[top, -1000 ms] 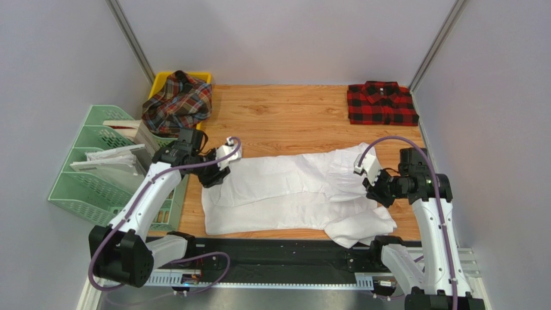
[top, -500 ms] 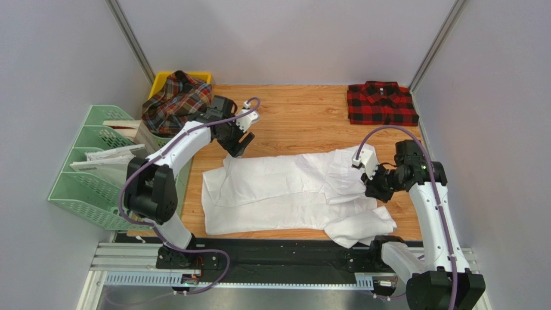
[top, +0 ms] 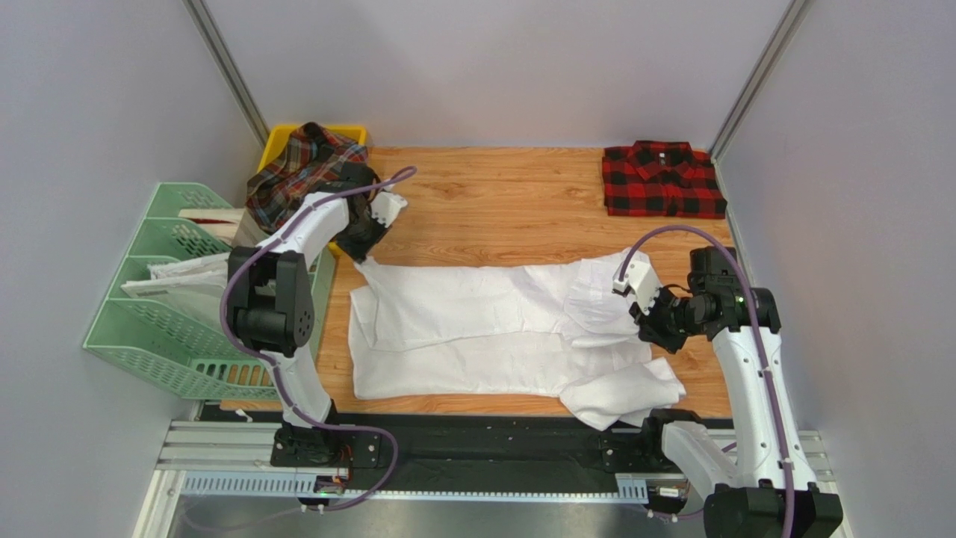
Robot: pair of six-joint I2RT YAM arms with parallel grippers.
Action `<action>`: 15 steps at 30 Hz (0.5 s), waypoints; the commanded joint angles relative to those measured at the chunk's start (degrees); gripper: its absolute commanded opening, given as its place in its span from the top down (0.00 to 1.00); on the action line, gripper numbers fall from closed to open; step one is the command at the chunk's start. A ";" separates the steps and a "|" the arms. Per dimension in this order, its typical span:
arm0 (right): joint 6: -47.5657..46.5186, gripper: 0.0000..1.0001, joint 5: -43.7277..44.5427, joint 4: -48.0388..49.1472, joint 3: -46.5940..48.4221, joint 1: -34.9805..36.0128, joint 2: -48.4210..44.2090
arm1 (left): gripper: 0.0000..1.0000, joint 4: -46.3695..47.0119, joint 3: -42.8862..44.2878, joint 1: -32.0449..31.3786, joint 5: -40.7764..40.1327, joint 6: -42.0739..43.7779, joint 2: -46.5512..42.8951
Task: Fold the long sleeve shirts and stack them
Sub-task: Flatten the shirt out
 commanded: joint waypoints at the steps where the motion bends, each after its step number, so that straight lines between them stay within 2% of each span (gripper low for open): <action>1: 1.06 1.00 0.65 0.10 2.21 -0.07 -1.59 | 0.83 -1.77 -0.32 2.24 -2.24 3.60 -3.03; 4: 1.50 1.00 0.47 0.01 2.65 -0.07 -1.77 | 0.72 -2.81 0.11 2.69 -2.59 4.30 -1.19; 6: 1.50 1.00 0.56 -0.51 3.27 -0.07 -1.95 | 0.71 -2.73 0.38 2.95 -1.19 4.48 -1.62; 7: 1.59 1.00 0.47 -0.60 3.44 -0.07 -2.12 | 0.64 -2.82 0.21 2.86 -0.22 4.66 -3.02; 8: 1.77 1.00 0.47 -0.43 3.71 -0.07 -2.21 | 0.60 -3.34 0.29 2.95 2.40 5.70 -4.34; 9: 1.94 1.00 0.47 -0.16 3.80 -0.07 -2.30 | 0.57 -3.70 -0.06 3.12 9.04 6.49 -5.92; 10: 2.21 1.00 0.12 0.01 3.88 -0.07 -2.30 | 0.55 -4.31 -0.76 3.13 12.50 8.77 -10.37; 12: 3.70 1.00 -0.41 0.80 4.76 -0.07 -1.51 | 0.54 -6.85 -3.74 2.86 22.75 13.16 -15.05; 15: 5.37 1.00 -1.37 1.68 6.08 -0.07 0.24 | 0.55 -10.45 -11.20 1.19 26.13 22.03 -23.49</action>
